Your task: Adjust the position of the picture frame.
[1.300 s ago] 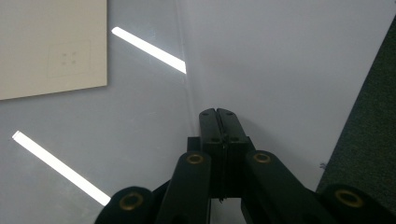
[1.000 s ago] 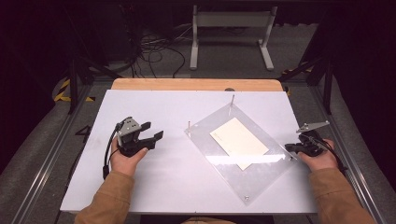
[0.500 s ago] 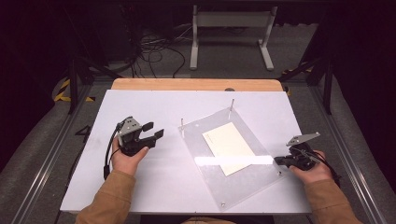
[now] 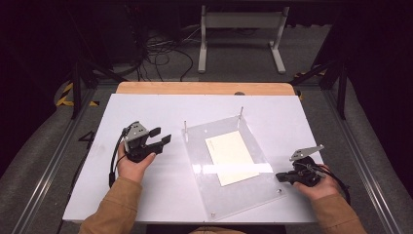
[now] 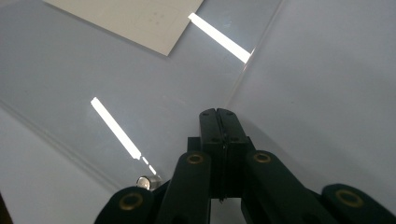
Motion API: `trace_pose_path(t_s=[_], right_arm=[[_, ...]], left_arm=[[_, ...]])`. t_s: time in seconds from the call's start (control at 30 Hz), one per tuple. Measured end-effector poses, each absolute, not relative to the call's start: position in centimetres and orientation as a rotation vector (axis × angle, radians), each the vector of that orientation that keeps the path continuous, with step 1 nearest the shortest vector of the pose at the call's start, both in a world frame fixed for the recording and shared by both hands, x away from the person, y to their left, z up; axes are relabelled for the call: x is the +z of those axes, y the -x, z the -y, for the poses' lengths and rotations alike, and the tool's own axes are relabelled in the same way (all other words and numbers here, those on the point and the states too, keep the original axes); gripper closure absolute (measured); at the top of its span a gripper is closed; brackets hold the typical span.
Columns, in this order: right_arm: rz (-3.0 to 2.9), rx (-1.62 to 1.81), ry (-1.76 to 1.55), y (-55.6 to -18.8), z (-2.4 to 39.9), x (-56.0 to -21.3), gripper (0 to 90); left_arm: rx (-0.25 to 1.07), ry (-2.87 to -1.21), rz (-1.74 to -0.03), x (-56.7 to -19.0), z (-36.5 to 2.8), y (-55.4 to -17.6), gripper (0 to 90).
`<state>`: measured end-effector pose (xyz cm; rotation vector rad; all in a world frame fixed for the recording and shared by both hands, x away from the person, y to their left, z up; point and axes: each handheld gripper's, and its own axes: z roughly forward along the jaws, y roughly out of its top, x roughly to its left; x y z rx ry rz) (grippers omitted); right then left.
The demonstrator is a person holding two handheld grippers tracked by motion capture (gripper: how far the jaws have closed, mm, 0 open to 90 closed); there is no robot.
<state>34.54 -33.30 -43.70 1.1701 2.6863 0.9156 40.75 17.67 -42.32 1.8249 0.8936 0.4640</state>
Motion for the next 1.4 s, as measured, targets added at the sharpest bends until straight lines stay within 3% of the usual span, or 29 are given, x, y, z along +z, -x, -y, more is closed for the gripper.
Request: trace_pose_path(t_s=[1.4], right_arm=[[-2.928,1.023,-0.749,-32.6,25.2,-44.4,90.0]], left_arm=[[0.469,-1.836,-0.881,-42.6,-17.4,-41.2,47.3]])
